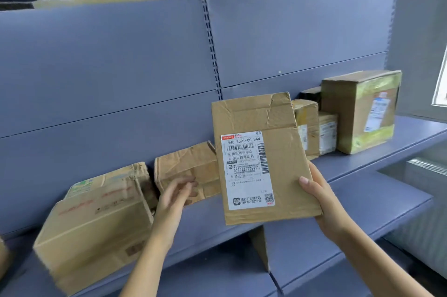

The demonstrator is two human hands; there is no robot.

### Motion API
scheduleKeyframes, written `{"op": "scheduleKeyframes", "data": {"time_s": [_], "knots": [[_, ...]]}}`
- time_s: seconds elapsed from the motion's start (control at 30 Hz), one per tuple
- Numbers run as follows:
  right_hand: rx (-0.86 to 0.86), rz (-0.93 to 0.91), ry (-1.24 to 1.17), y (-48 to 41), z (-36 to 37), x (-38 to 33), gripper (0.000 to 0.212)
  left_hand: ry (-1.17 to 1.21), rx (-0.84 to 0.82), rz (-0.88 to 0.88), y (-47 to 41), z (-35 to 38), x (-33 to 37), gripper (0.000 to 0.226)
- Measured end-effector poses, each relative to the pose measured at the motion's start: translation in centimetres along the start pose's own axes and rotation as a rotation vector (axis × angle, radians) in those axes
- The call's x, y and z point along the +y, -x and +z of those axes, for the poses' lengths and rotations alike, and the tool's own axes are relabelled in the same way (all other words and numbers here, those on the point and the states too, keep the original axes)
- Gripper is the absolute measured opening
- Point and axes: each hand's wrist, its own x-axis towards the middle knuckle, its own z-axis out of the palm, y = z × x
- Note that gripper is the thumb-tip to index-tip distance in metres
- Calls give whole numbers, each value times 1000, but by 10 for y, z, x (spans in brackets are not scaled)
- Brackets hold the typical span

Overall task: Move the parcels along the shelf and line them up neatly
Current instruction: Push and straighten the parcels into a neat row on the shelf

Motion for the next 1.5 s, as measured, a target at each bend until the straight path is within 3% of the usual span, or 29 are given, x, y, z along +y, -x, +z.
{"op": "scheduleKeyframes", "data": {"time_s": [0.2, 0.4, 0.5, 0.57, 0.7, 0.87, 0.97, 1.23, 1.4, 1.5], "knots": [[170, 10, 63, 62, -92, -33, 73, 82, -224, 19, 16, 117, 15, 15], [379, -3, 57, 129, -174, -65, 77, 149, -461, 0, 34, 242, 30, 25], [505, -30, 82, 152, -202, -76, 93, 166, -562, 27, 41, 294, 39, 11], [575, -38, 82, 164, -217, -82, 97, 172, -609, 52, 43, 323, 44, 18], [671, -58, 115, 184, -241, -88, 80, 202, -723, 57, 46, 369, 48, 19], [805, -71, 216, 192, -264, -86, 87, 236, -764, 68, 40, 418, 39, 7], [867, -94, 247, 185, -276, -81, 70, 217, -800, 121, 29, 444, 38, 17], [955, -99, 311, 154, -306, -69, 63, 151, -887, 215, -14, 496, 25, 15], [972, -80, 298, 145, -331, -62, 64, -22, -884, 339, -27, 526, 8, 13], [987, -80, 278, 139, -352, -59, 55, -90, -857, 411, -32, 547, 5, 10]]}}
